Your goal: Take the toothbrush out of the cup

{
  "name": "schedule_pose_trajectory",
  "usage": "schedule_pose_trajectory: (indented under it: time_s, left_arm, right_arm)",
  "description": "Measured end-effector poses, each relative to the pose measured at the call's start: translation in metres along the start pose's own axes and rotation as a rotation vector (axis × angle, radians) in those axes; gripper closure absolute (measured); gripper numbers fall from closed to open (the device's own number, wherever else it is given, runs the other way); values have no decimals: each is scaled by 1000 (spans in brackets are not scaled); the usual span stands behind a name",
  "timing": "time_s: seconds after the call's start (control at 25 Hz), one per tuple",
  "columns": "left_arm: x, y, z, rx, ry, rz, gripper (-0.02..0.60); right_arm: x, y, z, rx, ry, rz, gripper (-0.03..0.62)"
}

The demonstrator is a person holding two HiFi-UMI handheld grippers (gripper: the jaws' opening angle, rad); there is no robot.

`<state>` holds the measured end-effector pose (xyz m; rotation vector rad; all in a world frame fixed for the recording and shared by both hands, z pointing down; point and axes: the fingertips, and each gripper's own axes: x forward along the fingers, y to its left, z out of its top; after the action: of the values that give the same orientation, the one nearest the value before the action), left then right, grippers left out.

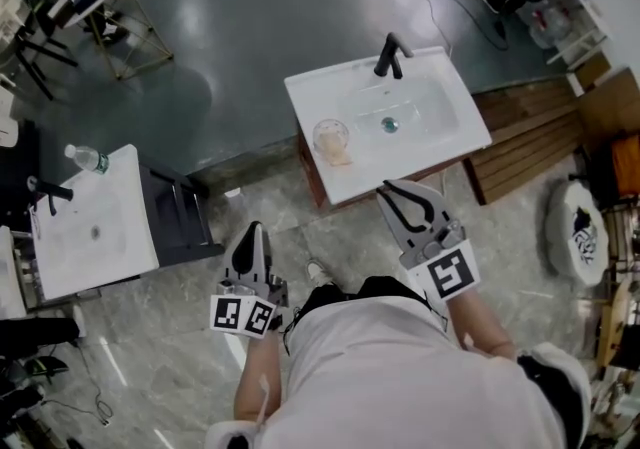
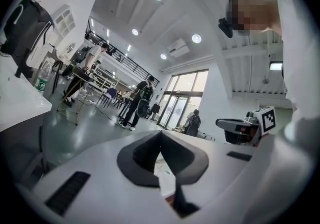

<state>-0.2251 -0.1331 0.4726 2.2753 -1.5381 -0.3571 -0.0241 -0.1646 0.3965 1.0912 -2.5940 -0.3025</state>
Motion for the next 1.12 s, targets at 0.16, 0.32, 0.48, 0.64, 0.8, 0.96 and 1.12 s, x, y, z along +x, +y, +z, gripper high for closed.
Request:
schedule_pose_trajectory:
  time_s: [0.16,0.32,0.48,0.64,0.8,0.96,1.12]
  left_arm:
    - [1,-1,0,2,-1,5,580]
    - [0,-2,-2,4,-4,33,580]
    - [-3,8,1,12,-25,104,580]
    - [-6,0,6,3,-39,150,580]
    - [-13,3,16,23,-50,207,580]
    - [-25,4,11,17,-54,267,580]
    - [-35,7,7,7,-54,318,580]
  right_arm:
    - [8,0,-6,-31,27,17,546]
    - [18,0,-13,-79,55,52,514]
    - [39,3,-45,-134,77,87,455]
    - [70,3,-94,-310,134,148,430]
    - [99,9,-147,-405,187,192,424]
    - [114,9,-171,-456,203,200,424]
    - [133,12,-182,-469,206,202,424]
